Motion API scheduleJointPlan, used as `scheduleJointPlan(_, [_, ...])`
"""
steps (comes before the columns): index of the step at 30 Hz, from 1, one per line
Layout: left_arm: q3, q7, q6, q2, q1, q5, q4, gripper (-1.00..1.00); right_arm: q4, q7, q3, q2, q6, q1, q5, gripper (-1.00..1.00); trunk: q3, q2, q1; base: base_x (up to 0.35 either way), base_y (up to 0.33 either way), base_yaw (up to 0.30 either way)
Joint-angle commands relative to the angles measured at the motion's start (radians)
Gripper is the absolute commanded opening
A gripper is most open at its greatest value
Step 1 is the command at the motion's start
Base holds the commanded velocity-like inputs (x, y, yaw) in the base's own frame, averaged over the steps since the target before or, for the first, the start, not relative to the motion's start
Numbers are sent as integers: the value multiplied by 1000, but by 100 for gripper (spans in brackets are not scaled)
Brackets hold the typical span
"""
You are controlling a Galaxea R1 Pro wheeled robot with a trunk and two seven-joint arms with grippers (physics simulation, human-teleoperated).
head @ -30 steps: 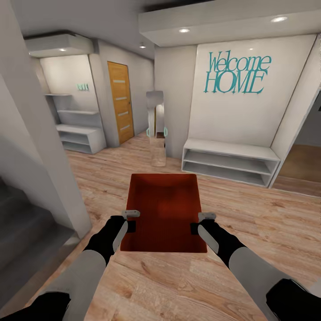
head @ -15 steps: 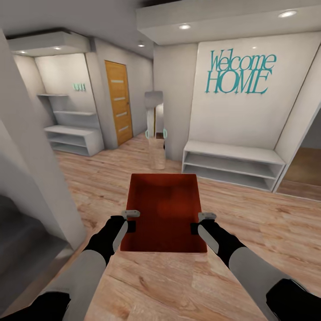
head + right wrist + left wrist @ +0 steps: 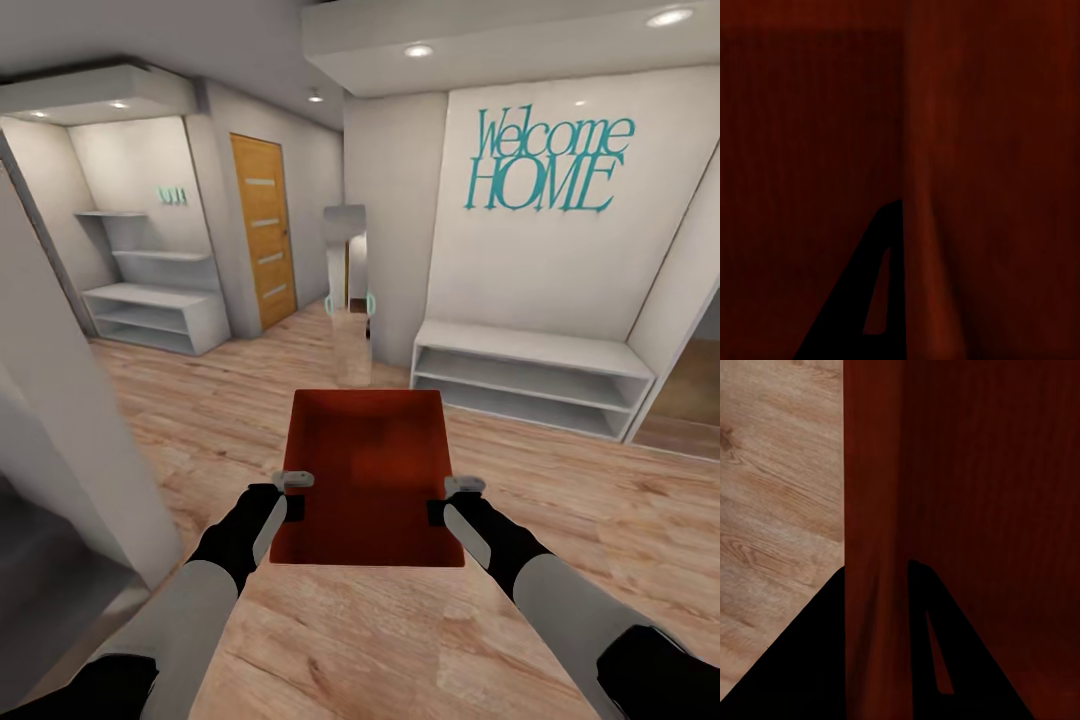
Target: Move the two storage containers from the living room to the garage. In the garage, place one container on the floor and stack the other container on top of it (either order is fine).
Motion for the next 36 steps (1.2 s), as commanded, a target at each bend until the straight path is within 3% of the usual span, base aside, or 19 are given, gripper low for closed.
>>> scheduleJointPlan(1, [5, 16, 12, 1, 0, -35, -1, -100, -3, -60, -22, -46, -84, -2, 38, -100, -2, -2, 1, 323, 0, 0])
scheduleJointPlan(36, [5, 16, 12, 1, 0, -34, -1, -100, -3, -63, -22, -48, -84, -2, 38, -100, -2, -2, 1, 323, 0, 0])
